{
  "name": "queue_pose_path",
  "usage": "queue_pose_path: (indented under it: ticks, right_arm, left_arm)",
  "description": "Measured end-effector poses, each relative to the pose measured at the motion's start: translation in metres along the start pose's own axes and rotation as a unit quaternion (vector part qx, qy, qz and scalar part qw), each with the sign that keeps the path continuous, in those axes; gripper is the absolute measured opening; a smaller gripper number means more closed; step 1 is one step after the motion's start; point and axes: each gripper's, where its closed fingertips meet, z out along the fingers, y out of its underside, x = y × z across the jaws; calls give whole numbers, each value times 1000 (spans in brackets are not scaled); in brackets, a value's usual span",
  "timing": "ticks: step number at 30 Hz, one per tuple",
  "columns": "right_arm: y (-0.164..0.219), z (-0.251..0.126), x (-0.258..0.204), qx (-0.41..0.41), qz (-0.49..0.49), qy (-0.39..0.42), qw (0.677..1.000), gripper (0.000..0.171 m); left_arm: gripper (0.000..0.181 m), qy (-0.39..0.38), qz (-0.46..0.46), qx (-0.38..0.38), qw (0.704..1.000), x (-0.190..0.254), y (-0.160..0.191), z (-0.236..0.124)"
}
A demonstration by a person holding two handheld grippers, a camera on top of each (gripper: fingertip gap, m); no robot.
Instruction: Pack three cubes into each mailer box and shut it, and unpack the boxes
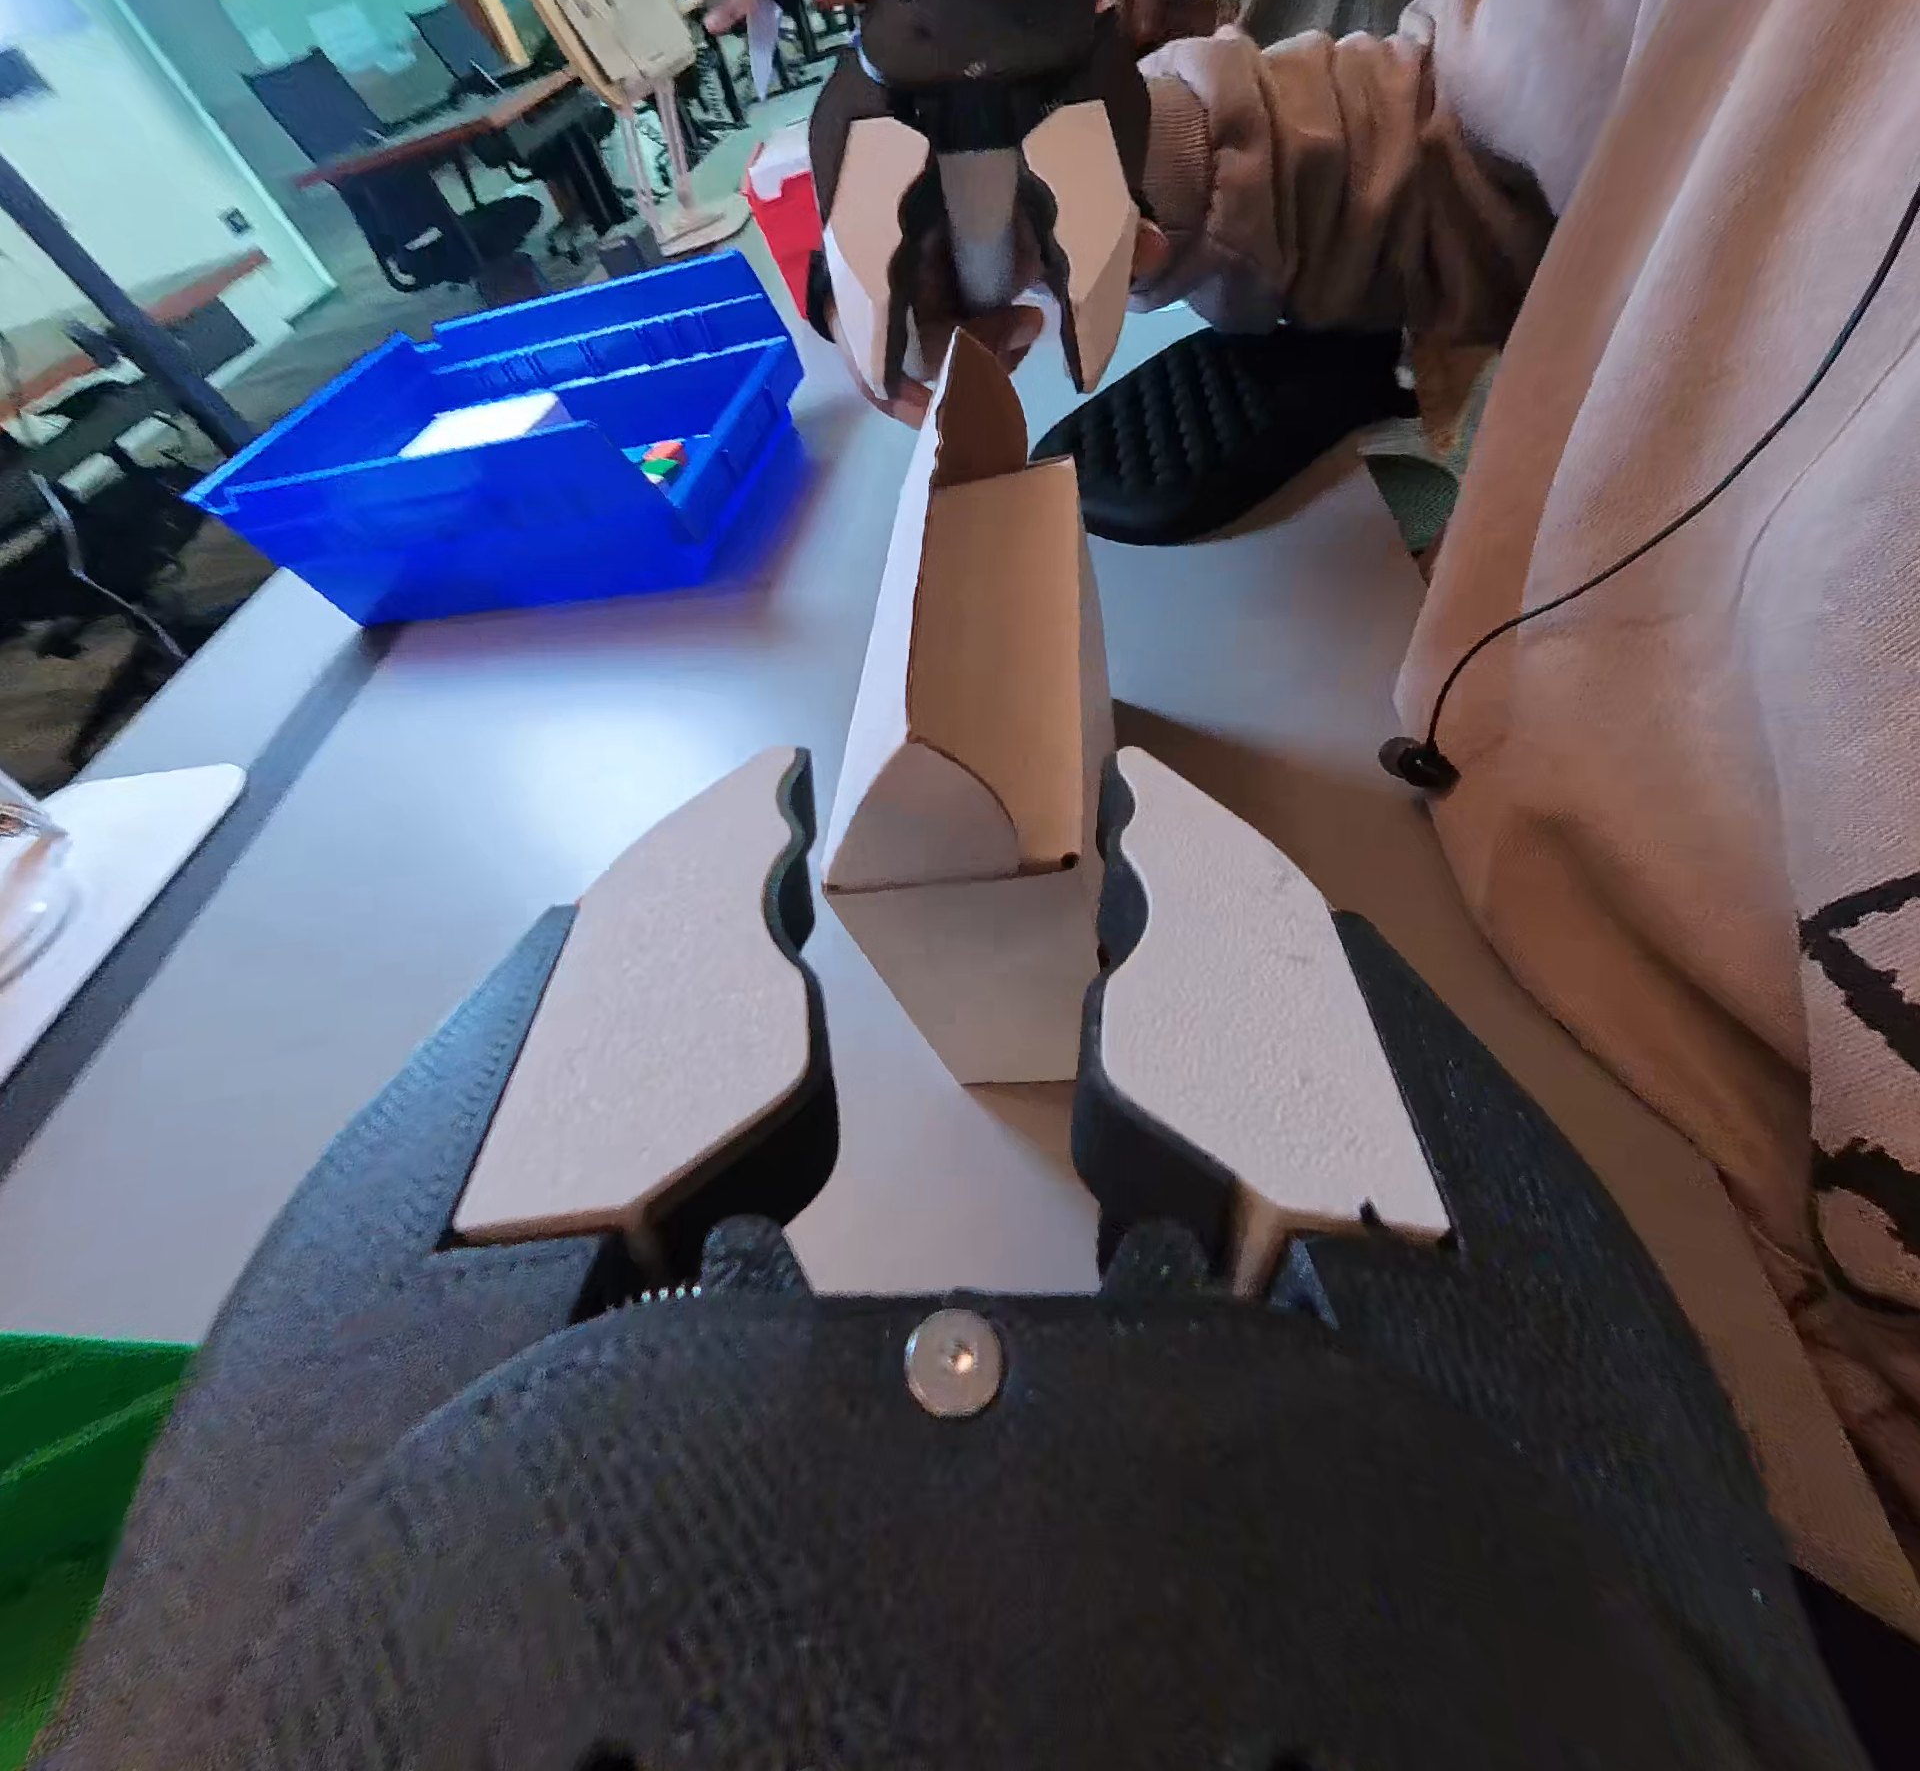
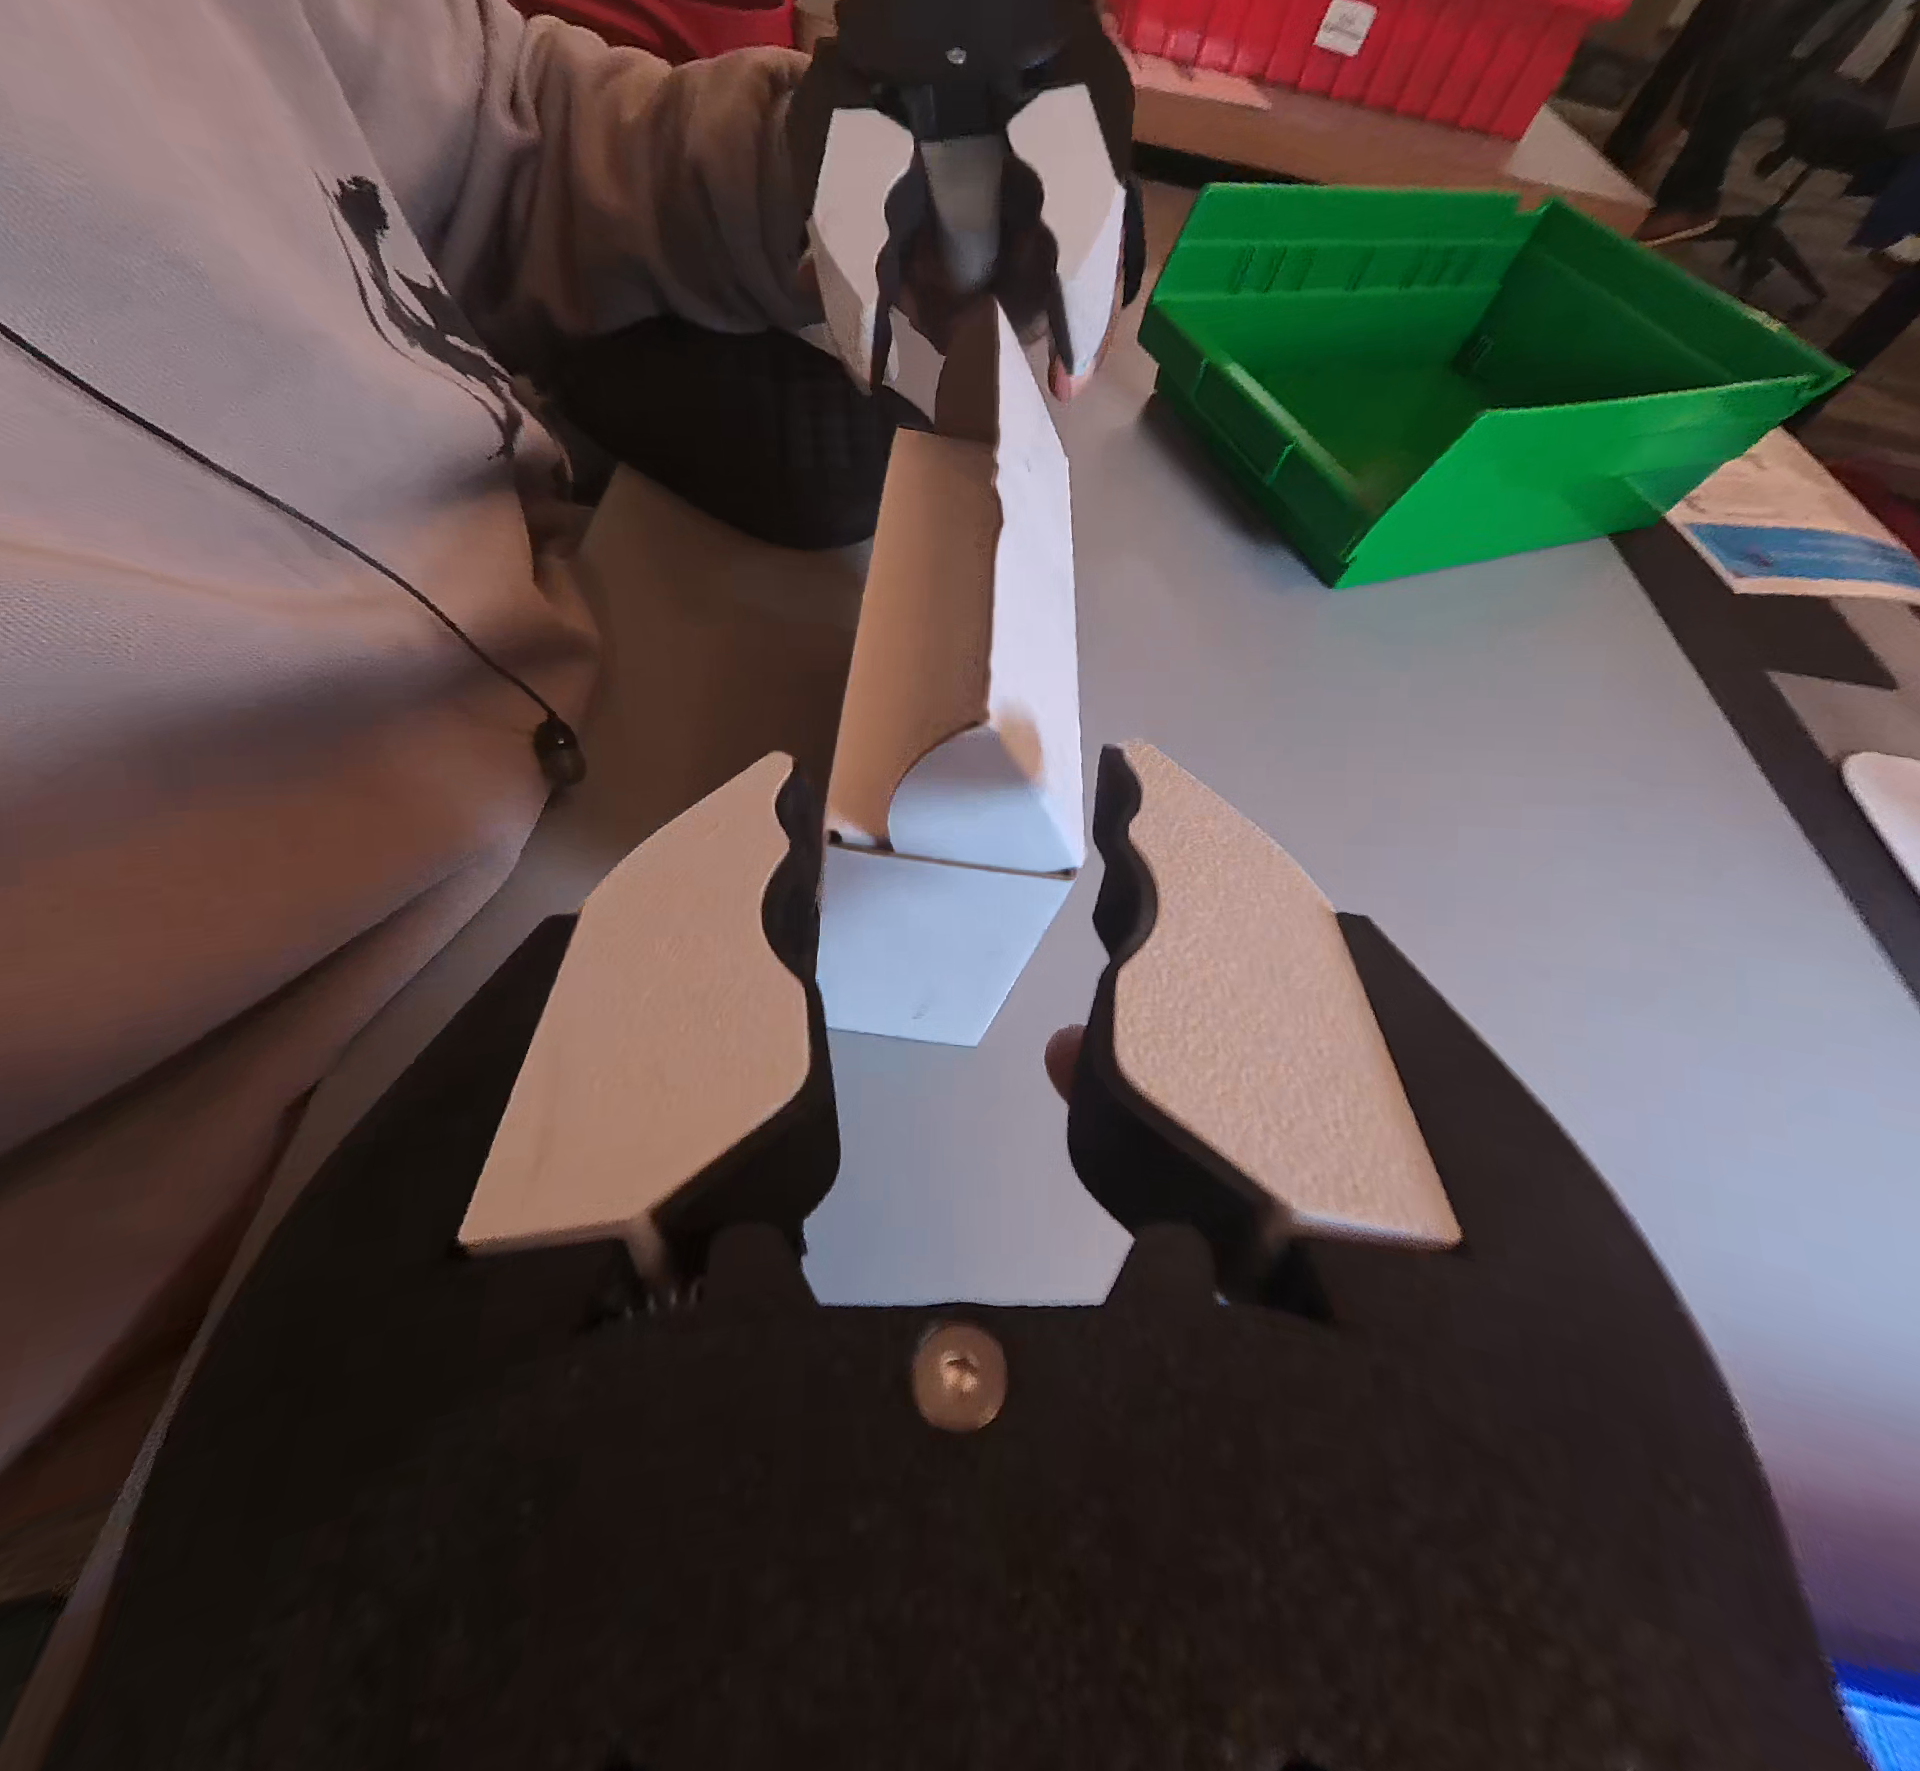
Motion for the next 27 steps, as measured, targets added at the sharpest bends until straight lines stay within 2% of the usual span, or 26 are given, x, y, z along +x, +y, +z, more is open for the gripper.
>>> queue_pose_path:
  ticks: [5, 16, 22, 27]
  right_arm:
    - [-1, 5, -7, -18, -115, 101, 988, 50]
    - [17, 12, -28, -77, -209, 141, 965, 49]
    - [4, 11, -40, -29, -251, 187, 949, 46]
    - [23, 18, -40, -84, -346, 224, 907, 45]
  left_arm:
    - [50, -44, 84, -53, 994, 12, 6, 3]
    - [55, -91, 228, -153, 957, 27, 24, 12]
    - [57, -142, 274, -158, 938, 31, 27, 14]
    - [56, -159, 313, -175, 920, 32, 33, 16]
